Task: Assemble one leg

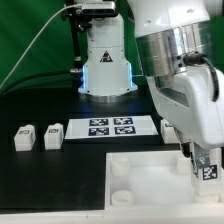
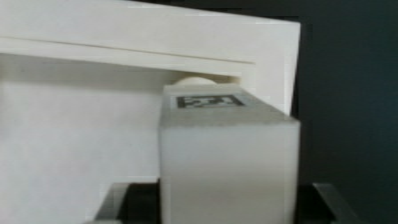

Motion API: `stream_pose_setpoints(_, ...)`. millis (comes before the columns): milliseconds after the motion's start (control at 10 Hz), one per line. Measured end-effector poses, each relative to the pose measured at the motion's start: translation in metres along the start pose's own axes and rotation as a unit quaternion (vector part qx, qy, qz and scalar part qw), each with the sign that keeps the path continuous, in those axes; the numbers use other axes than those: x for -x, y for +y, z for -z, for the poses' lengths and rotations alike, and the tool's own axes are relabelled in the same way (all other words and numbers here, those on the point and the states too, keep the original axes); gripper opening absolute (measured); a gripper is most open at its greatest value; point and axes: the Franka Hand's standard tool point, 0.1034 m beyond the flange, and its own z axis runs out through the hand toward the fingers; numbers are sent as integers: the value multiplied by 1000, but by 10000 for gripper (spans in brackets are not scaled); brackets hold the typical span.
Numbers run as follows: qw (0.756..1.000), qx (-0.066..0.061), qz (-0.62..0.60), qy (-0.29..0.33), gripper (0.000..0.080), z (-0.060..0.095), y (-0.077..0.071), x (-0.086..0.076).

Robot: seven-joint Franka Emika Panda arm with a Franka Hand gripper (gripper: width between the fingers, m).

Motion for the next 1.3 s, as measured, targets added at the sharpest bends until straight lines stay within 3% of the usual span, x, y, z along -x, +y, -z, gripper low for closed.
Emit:
stream_pose_setpoints(100, 1000, 1, 30, 0, 303, -1, 0, 0)
stream_pose_setpoints(200, 999, 1, 33, 0, 500, -1, 1, 1)
stream_pose_setpoints(300, 989, 4, 148, 7, 500, -1, -1, 8)
stream_pose_setpoints(400, 964, 6, 265, 6, 622, -2, -1, 18)
stream_pose_setpoints(500, 933, 6, 360, 4, 622, -3, -1, 22)
stream_pose_setpoints(700, 898, 6, 439, 4, 643, -3, -1, 19)
stream_pose_setpoints(800, 849, 15, 527, 9, 649, -4, 0, 18)
stream_pose_setpoints(900, 776, 32, 629, 19, 649, -5, -2, 18)
stream_pose_setpoints(1000, 720, 38, 693, 23, 649, -5, -5, 17)
stream_pose_setpoints(1100, 735, 36, 676, 22, 619, -5, -4, 18)
stream_pose_setpoints(1200, 735, 36, 676, 22, 484, -5, -4, 18)
stream_pose_setpoints(1300, 758, 34, 651, 22, 330, -5, -4, 18)
